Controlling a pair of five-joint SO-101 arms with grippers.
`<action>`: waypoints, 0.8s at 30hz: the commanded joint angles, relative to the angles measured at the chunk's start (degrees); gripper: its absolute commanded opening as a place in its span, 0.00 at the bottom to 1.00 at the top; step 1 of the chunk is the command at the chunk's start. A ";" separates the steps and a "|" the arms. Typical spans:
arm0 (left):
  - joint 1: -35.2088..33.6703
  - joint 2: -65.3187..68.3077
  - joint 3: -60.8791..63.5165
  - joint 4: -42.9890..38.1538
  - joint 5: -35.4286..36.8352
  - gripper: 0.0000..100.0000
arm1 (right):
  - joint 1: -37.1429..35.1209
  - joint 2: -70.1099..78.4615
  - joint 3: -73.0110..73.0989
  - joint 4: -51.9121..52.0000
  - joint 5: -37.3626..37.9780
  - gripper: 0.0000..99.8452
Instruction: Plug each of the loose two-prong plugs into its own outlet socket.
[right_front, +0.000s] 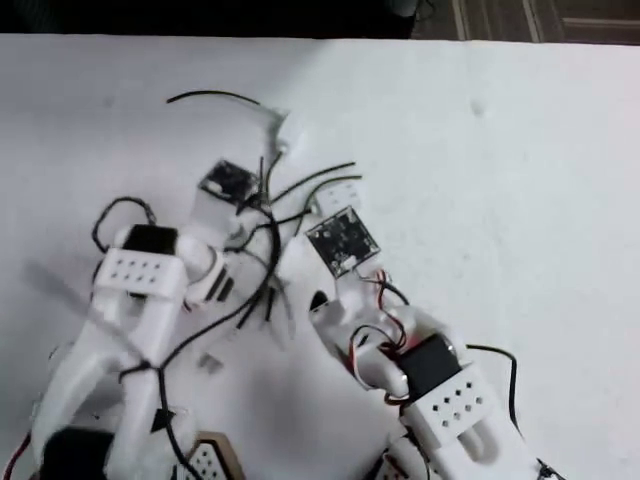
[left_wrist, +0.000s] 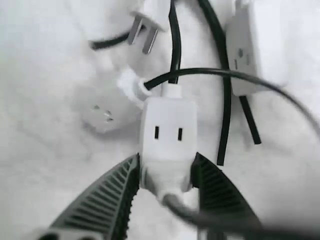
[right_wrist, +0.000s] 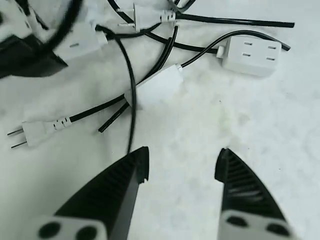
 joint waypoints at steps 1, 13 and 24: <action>-0.04 -7.69 -7.91 5.71 0.62 0.05 | 0.40 -1.10 -0.18 -1.10 -0.88 0.22; 0.40 -7.87 -30.95 21.01 0.62 0.05 | 0.48 -1.10 -0.18 -1.01 -0.88 0.22; -0.13 -7.87 -45.54 27.34 -1.41 0.05 | 0.48 -1.10 -0.18 -1.01 -0.88 0.22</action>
